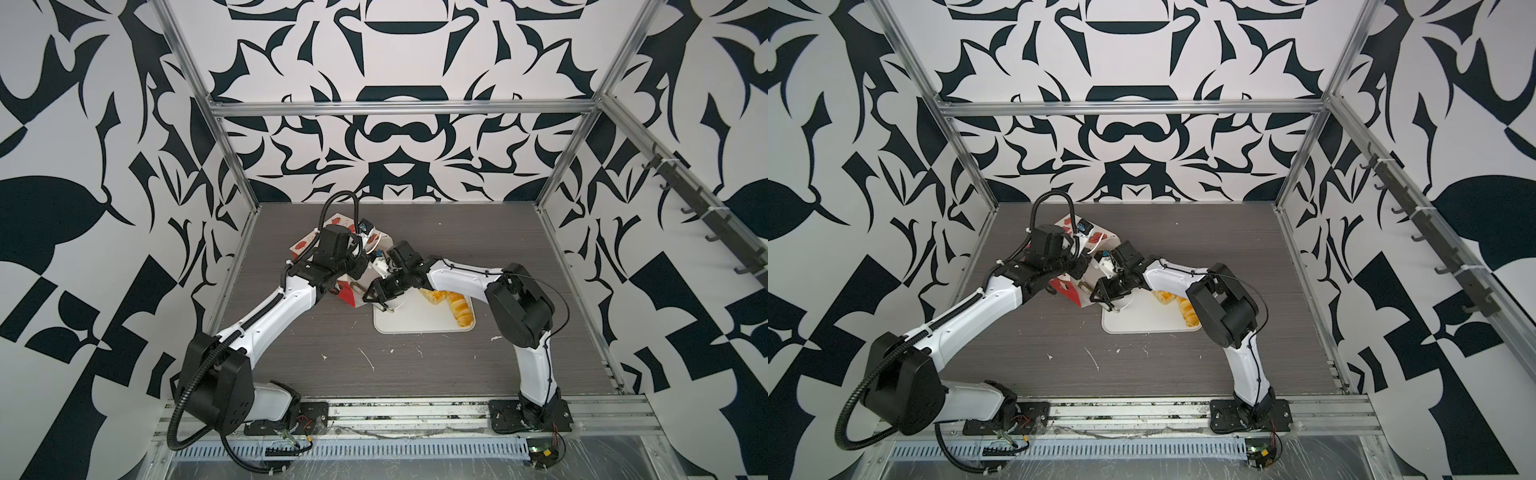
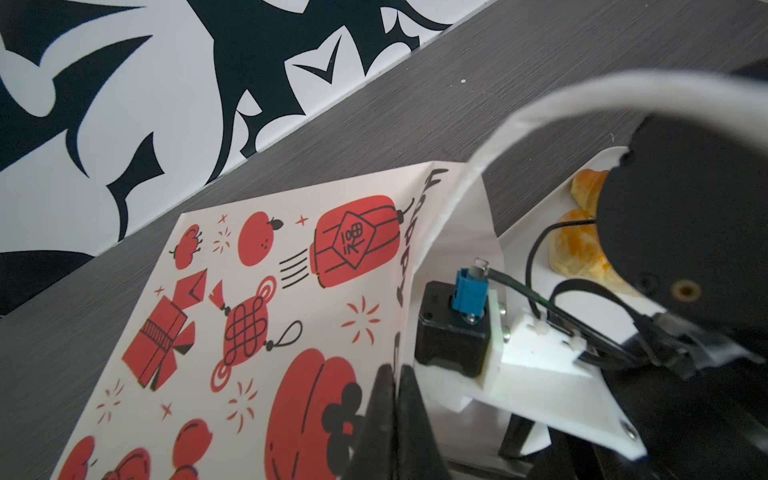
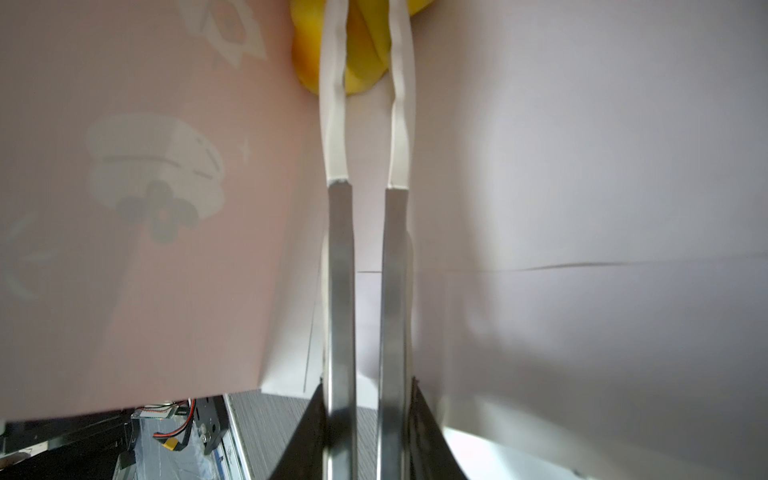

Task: Take the fake bread out of the paper bag
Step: 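Close the tongs on the yellow striped bun with the right gripper, then pull the clamped bun out of the bag over the tray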

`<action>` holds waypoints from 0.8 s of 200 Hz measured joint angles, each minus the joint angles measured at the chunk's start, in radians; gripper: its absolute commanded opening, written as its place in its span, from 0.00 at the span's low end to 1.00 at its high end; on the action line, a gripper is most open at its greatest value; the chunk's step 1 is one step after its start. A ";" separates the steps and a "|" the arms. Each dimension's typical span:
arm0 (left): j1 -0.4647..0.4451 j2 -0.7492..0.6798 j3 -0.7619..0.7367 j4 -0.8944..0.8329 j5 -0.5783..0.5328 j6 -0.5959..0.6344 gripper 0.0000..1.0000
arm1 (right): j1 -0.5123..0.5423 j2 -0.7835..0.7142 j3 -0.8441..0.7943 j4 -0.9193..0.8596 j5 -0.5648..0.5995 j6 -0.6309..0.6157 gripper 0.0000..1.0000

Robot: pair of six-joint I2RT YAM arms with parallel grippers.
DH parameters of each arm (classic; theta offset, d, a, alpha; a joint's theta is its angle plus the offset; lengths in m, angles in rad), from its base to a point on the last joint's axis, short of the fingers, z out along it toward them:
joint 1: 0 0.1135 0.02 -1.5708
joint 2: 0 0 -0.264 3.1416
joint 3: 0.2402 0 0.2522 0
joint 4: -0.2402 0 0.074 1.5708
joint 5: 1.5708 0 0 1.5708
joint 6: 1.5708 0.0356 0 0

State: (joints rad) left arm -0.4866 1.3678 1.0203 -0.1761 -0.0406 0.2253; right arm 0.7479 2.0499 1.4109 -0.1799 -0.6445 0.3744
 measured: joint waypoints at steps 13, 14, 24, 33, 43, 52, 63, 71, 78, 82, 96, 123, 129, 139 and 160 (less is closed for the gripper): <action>0.000 -0.004 -0.002 0.001 -0.001 0.000 0.00 | 0.000 -0.008 -0.013 0.002 0.007 0.000 0.16; 0.000 -0.004 -0.002 0.001 -0.001 0.000 0.00 | 0.000 -0.009 -0.014 0.002 0.007 0.000 0.16; 0.000 -0.008 -0.005 0.001 -0.001 0.000 0.00 | -0.002 -0.020 -0.025 0.002 0.017 0.000 0.15; 0.000 -0.011 -0.008 0.001 -0.001 0.000 0.00 | -0.003 -0.034 -0.034 -0.003 0.027 -0.002 0.15; -0.001 -0.012 -0.010 0.001 -0.001 0.000 0.00 | -0.005 -0.050 -0.044 -0.010 0.042 -0.006 0.14; -0.001 -0.013 -0.011 0.001 -0.001 0.000 0.00 | -0.005 -0.069 -0.055 -0.016 0.053 -0.010 0.14; -0.002 -0.013 -0.011 0.001 -0.001 0.001 0.00 | -0.010 -0.096 -0.072 -0.025 0.066 -0.013 0.14; -0.003 -0.013 -0.011 0.001 -0.001 0.002 0.00 | -0.015 -0.117 -0.085 -0.032 0.074 -0.015 0.14; -0.003 -0.013 -0.011 0.001 -0.001 0.003 0.00 | -0.021 -0.134 -0.095 -0.035 0.080 -0.015 0.13; -0.003 -0.013 -0.011 0.001 -0.001 0.003 0.00 | -0.026 -0.145 -0.102 -0.036 0.085 -0.015 0.13; -0.003 -0.013 -0.011 0.001 -0.001 0.004 0.00 | -0.043 -0.180 -0.125 -0.040 0.097 -0.016 0.13; -0.003 -0.013 -0.011 0.001 -0.002 0.004 0.00 | -0.069 -0.229 -0.164 -0.050 0.113 -0.017 0.12; -0.003 -0.013 -0.011 0.001 -0.003 0.004 0.00 | -0.075 -0.238 -0.174 -0.051 0.116 -0.017 0.12; -0.003 -0.013 -0.011 0.001 -0.004 0.005 0.00 | -0.081 -0.251 -0.189 -0.053 0.118 -0.018 0.12; -0.003 -0.013 -0.011 0.002 -0.006 0.005 0.00 | -0.084 -0.272 -0.214 -0.065 0.118 -0.018 0.12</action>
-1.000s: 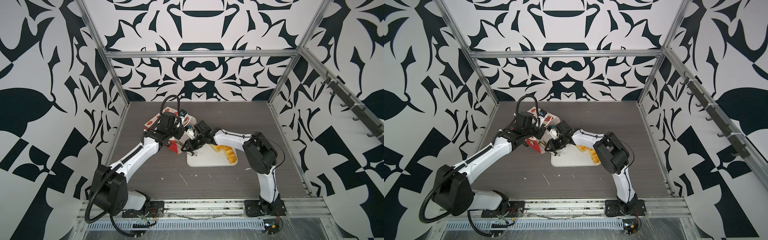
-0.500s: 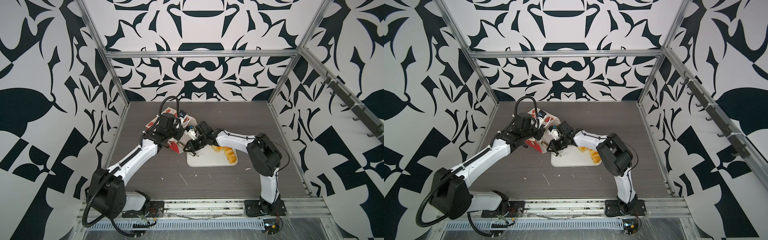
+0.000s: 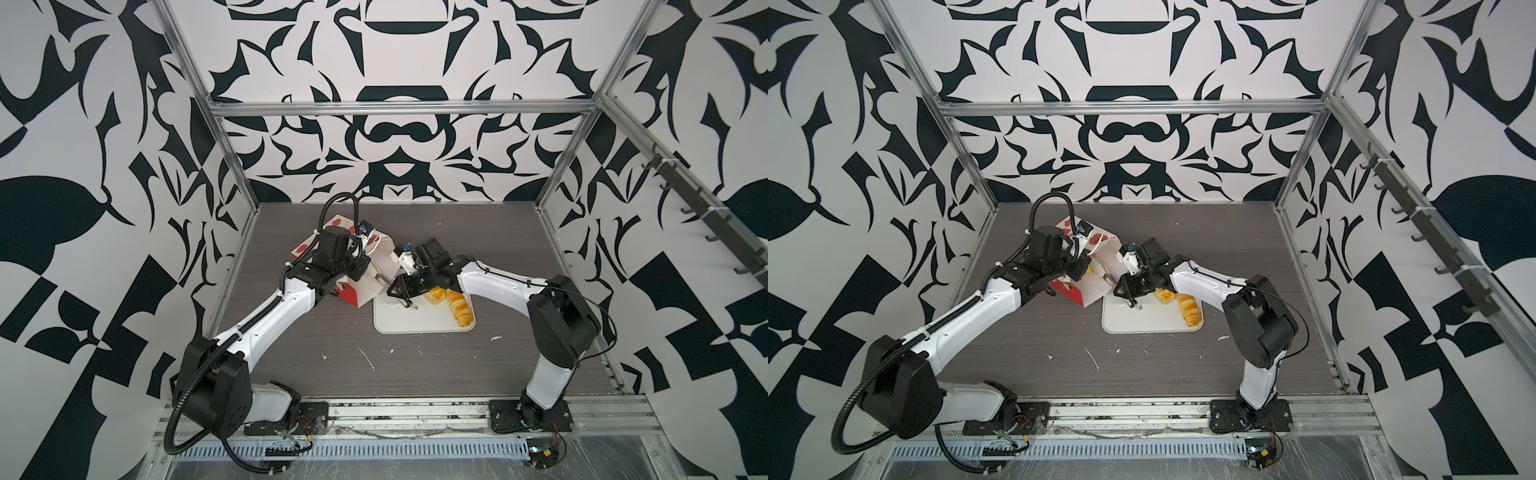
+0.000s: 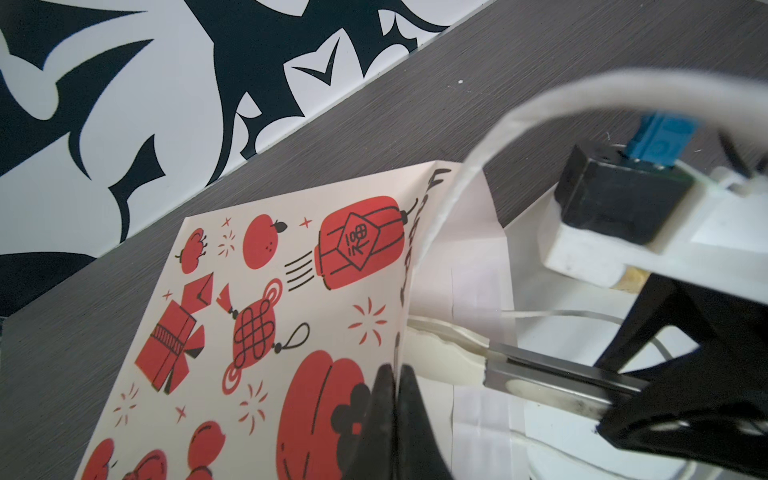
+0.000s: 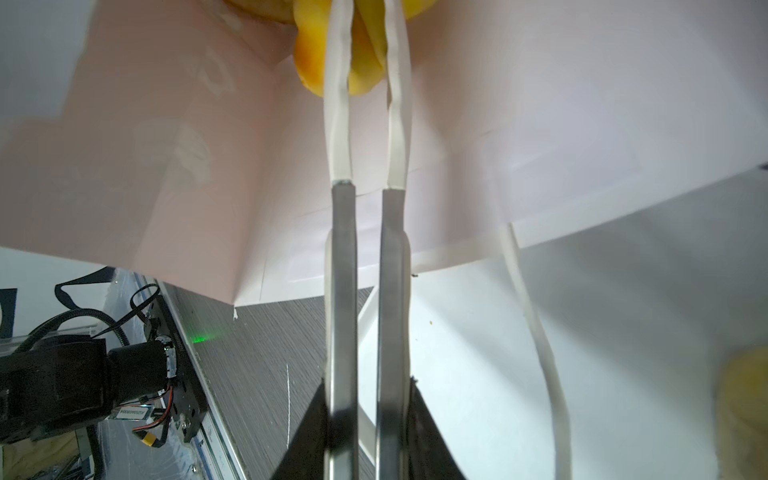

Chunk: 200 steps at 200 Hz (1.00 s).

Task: Take the fake bread out of the paper bag
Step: 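Pull the clamped bun out of the bag over the tray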

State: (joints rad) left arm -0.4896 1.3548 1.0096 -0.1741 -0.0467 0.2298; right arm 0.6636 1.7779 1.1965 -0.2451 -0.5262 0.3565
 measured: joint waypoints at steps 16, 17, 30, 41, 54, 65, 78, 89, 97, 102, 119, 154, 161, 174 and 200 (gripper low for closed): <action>0.000 0.000 0.000 0.005 -0.003 0.001 0.00 | 0.000 -0.018 -0.016 -0.011 -0.001 0.000 0.11; 0.000 0.000 0.000 0.005 -0.003 0.001 0.00 | 0.000 -0.019 -0.018 -0.012 -0.001 0.000 0.11; 0.000 0.002 0.000 0.013 -0.008 0.001 0.00 | 0.000 -0.040 -0.031 -0.021 -0.001 0.000 0.11; 0.000 0.005 0.000 0.020 -0.014 0.002 0.00 | -0.001 -0.061 -0.043 -0.027 -0.002 0.000 0.11; 0.000 0.010 0.000 0.029 -0.020 0.002 0.00 | -0.001 -0.089 -0.061 -0.029 -0.002 0.000 0.11; 0.000 0.016 0.000 0.037 -0.026 0.002 0.00 | -0.002 -0.115 -0.079 -0.032 -0.002 0.000 0.11; 0.000 0.023 0.000 0.044 -0.032 0.002 0.00 | -0.003 -0.146 -0.101 -0.040 -0.002 0.000 0.11; 0.000 0.032 0.000 0.053 -0.039 0.002 0.00 | -0.006 -0.171 -0.118 -0.042 -0.002 0.000 0.11; 0.000 0.039 0.000 0.059 -0.043 0.002 0.00 | -0.008 -0.192 -0.133 -0.044 -0.001 -0.002 0.11; 0.000 0.043 0.000 0.062 -0.045 0.001 0.00 | -0.008 -0.205 -0.142 -0.046 -0.001 -0.004 0.11; 0.000 0.056 0.000 0.069 -0.051 -0.003 0.00 | -0.014 -0.248 -0.162 -0.069 0.000 -0.014 0.11; 0.000 0.068 0.003 0.082 -0.078 -0.013 0.00 | -0.022 -0.361 -0.201 -0.131 0.008 -0.050 0.10; 0.000 0.070 0.006 0.082 -0.084 -0.017 0.00 | -0.023 -0.387 -0.214 -0.140 0.009 -0.054 0.10; 0.000 0.081 0.020 0.081 -0.098 -0.023 0.00 | -0.026 -0.437 -0.236 -0.158 0.010 -0.062 0.10; -0.001 0.112 0.053 0.081 -0.132 -0.037 0.00 | -0.027 -0.525 -0.266 -0.191 0.035 -0.073 0.10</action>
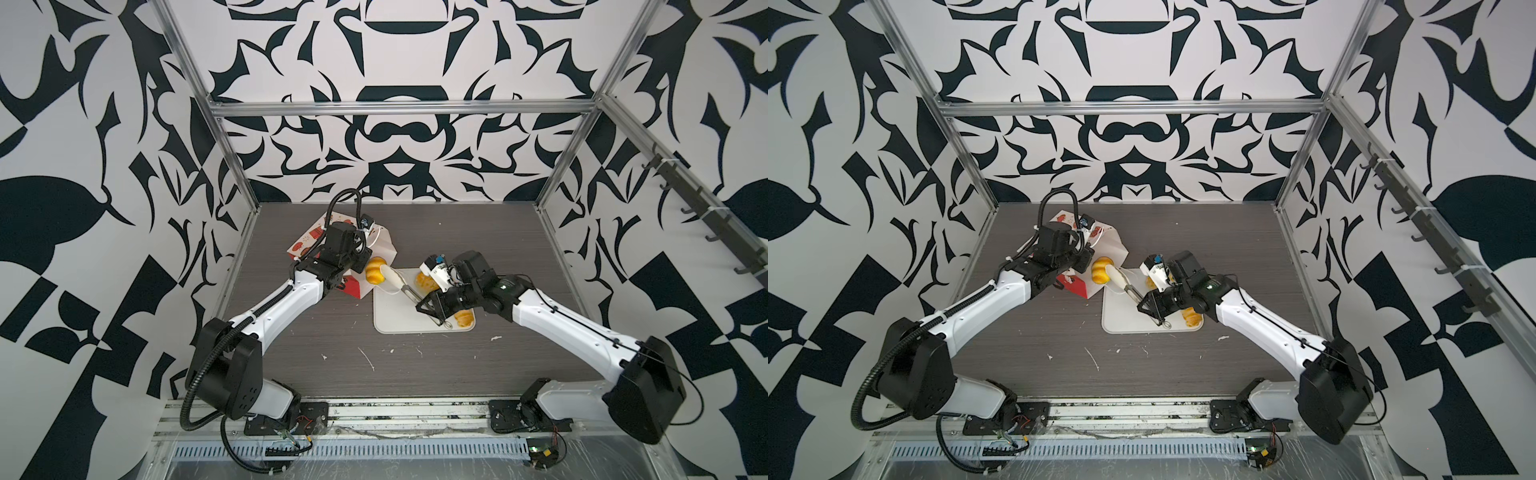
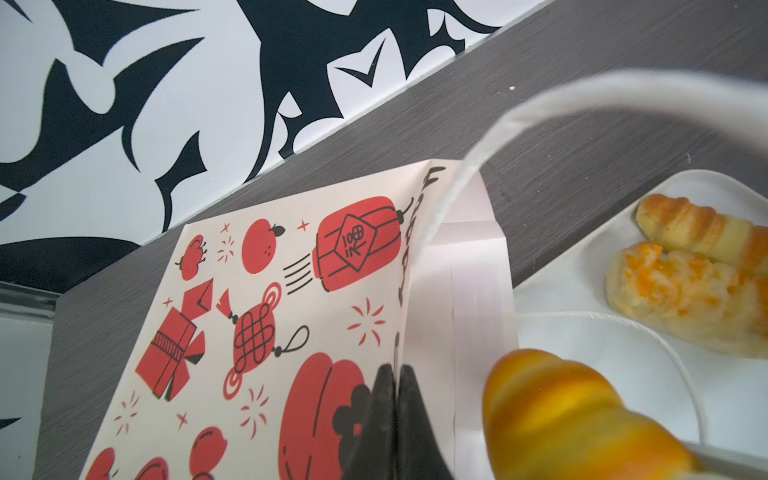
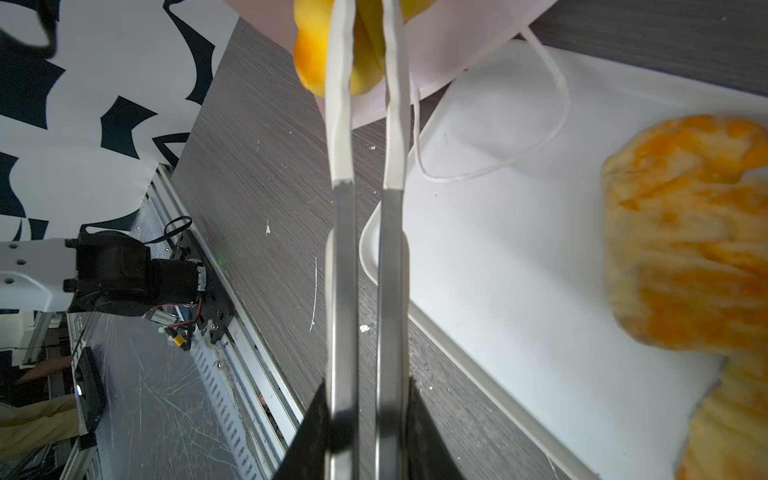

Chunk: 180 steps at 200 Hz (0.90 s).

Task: Take the fake bread out of the paper bag
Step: 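Pull the clamped bun out of the bag over the tray, then lower the bun onto the tray and open the tongs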

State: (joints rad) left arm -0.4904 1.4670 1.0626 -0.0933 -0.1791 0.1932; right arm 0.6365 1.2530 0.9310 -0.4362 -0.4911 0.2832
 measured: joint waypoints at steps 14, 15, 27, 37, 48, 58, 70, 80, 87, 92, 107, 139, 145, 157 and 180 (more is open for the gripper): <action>0.000 0.011 0.009 0.000 -0.019 -0.010 0.00 | -0.002 -0.051 -0.016 -0.024 0.027 -0.006 0.10; 0.000 0.011 0.010 0.000 -0.020 -0.010 0.00 | -0.002 -0.053 -0.017 -0.024 0.029 -0.007 0.10; 0.003 0.016 0.014 -0.001 -0.034 -0.018 0.00 | -0.005 -0.098 -0.032 -0.044 0.052 -0.014 0.10; 0.009 0.016 0.019 -0.003 -0.043 -0.023 0.00 | -0.011 -0.133 -0.040 -0.063 0.070 -0.018 0.10; 0.016 0.016 0.027 -0.003 -0.051 -0.029 0.00 | -0.016 -0.163 -0.045 -0.082 0.088 -0.021 0.10; 0.024 0.015 0.034 -0.002 -0.060 -0.033 0.00 | -0.020 -0.186 -0.048 -0.092 0.106 -0.024 0.09; 0.034 0.014 0.038 0.000 -0.072 -0.036 0.00 | -0.023 -0.204 -0.051 -0.103 0.127 -0.026 0.09; 0.043 0.011 0.039 -0.001 -0.081 -0.037 0.00 | -0.027 -0.211 -0.054 -0.109 0.142 -0.027 0.09; 0.050 0.009 0.039 0.000 -0.087 -0.039 0.00 | -0.029 -0.214 -0.058 -0.114 0.150 -0.028 0.09; 0.056 0.006 0.039 0.000 -0.090 -0.040 0.00 | -0.030 -0.214 -0.063 -0.116 0.154 -0.028 0.09; 0.076 -0.007 0.039 -0.001 -0.099 -0.042 0.00 | -0.033 -0.214 -0.082 -0.120 0.160 -0.028 0.09; 0.106 -0.044 0.039 0.003 -0.124 -0.046 0.00 | -0.033 -0.192 -0.131 -0.119 0.155 -0.022 0.09; 0.108 -0.048 0.039 0.006 -0.129 -0.047 0.00 | -0.033 -0.178 -0.138 -0.112 0.153 -0.021 0.10; 0.112 -0.053 0.039 0.009 -0.134 -0.048 0.00 | -0.033 -0.144 -0.154 -0.089 0.148 -0.019 0.09; 0.113 -0.054 0.039 0.011 -0.136 -0.048 0.00 | -0.033 -0.072 -0.180 -0.044 0.137 -0.014 0.10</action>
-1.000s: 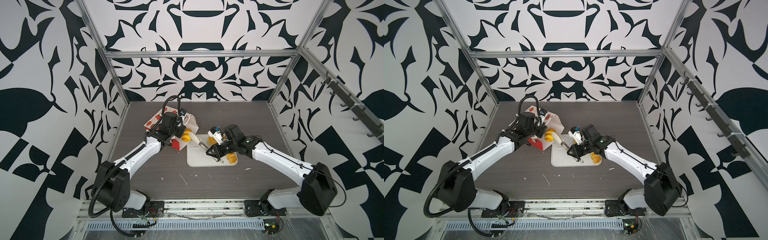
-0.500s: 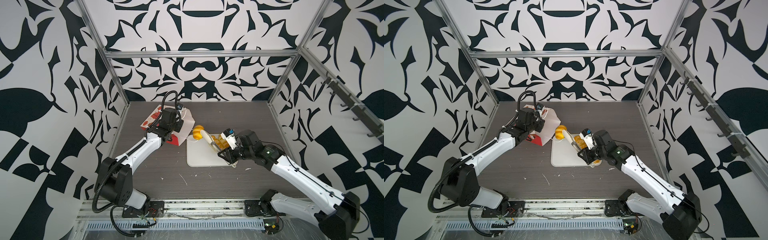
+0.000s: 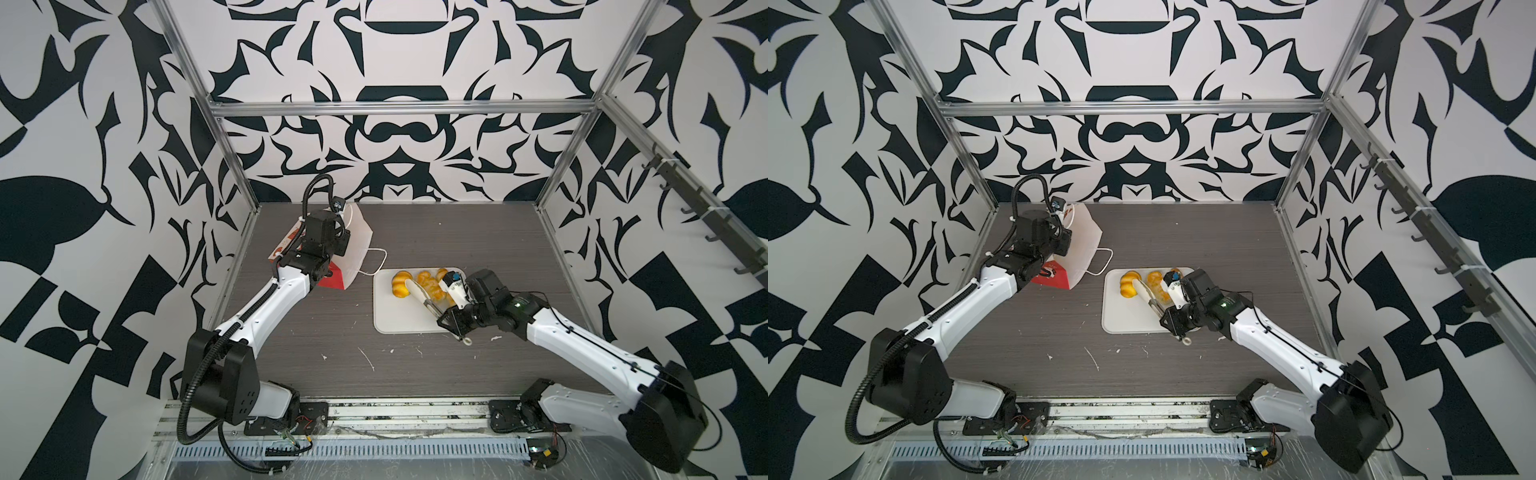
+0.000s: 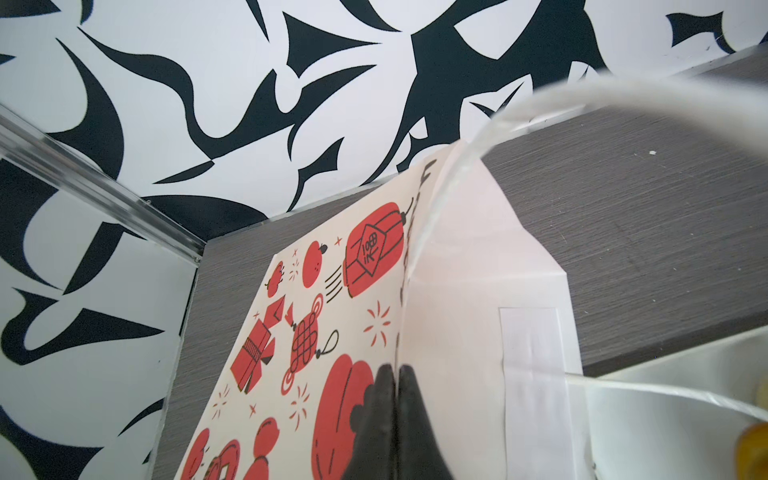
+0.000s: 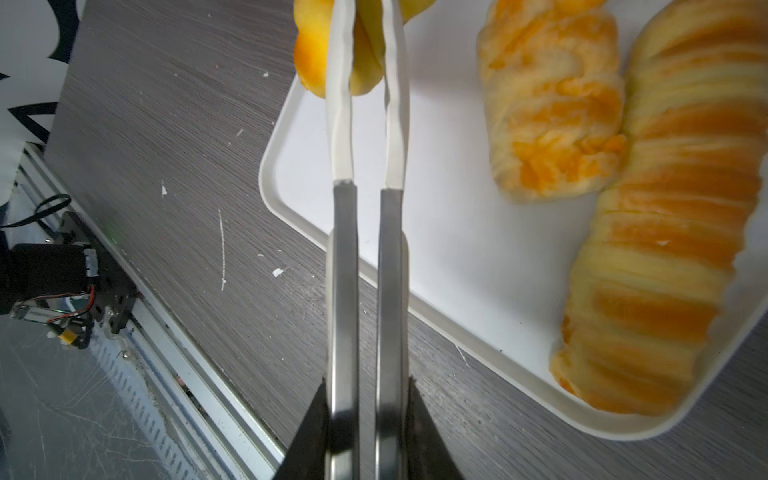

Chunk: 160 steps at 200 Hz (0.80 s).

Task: Take the fake bread out of the paper bag
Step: 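Lower the bun onto the tray and open the tongs, then lift the open tongs away from the bun on the tray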

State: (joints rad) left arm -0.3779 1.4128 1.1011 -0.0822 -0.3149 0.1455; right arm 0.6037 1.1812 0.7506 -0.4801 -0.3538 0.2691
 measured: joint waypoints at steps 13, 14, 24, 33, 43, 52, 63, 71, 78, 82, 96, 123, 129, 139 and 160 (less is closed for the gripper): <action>0.000 0.000 0.000 0.003 0.000 0.000 0.00 | 0.000 0.038 -0.005 0.021 -0.005 0.002 0.10; 0.000 0.000 0.000 0.003 0.000 0.000 0.00 | 0.000 0.039 -0.005 0.022 -0.005 0.002 0.10; 0.000 0.000 0.000 0.005 0.001 0.000 0.00 | 0.000 0.064 -0.005 0.043 -0.011 0.002 0.10; 0.000 0.000 -0.002 0.006 0.002 0.000 0.00 | 0.000 0.084 -0.005 0.064 -0.019 0.002 0.10; 0.000 0.000 -0.002 0.008 0.002 0.000 0.00 | 0.000 0.111 -0.005 0.090 -0.029 0.003 0.10; 0.000 0.000 -0.003 0.008 0.002 0.000 0.00 | 0.000 0.134 -0.005 0.108 -0.037 0.005 0.10; 0.000 0.000 -0.005 0.012 0.002 0.000 0.00 | 0.000 0.163 -0.004 0.128 -0.049 0.005 0.11; 0.000 -0.002 -0.009 0.014 0.003 -0.002 0.00 | 0.002 0.182 -0.002 0.139 -0.056 0.005 0.11; 0.000 -0.002 -0.012 0.015 0.004 -0.003 0.00 | 0.003 0.198 0.002 0.149 -0.062 0.005 0.11; 0.000 -0.003 -0.013 0.016 0.005 -0.004 0.00 | 0.003 0.204 0.004 0.152 -0.063 0.005 0.11; 0.000 -0.004 -0.015 0.018 0.005 -0.007 0.00 | 0.012 0.227 0.014 0.165 -0.068 0.005 0.11; 0.000 -0.004 -0.015 0.019 0.005 -0.008 0.00 | 0.029 0.261 0.036 0.179 -0.069 0.005 0.15; 0.000 -0.004 -0.015 0.019 0.005 -0.009 0.00 | 0.032 0.269 0.042 0.181 -0.068 0.005 0.18; 0.000 -0.004 -0.016 0.019 0.005 -0.010 0.00 | 0.035 0.280 0.051 0.182 -0.065 0.005 0.24; 0.000 -0.004 -0.022 0.028 0.008 -0.013 0.00 | 0.038 0.282 0.057 0.179 -0.049 0.003 0.32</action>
State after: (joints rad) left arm -0.3779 1.4090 1.0790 -0.0540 -0.3069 0.1322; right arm 0.6415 1.4635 0.8078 -0.3012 -0.4030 0.2722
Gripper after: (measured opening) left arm 0.047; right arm 0.290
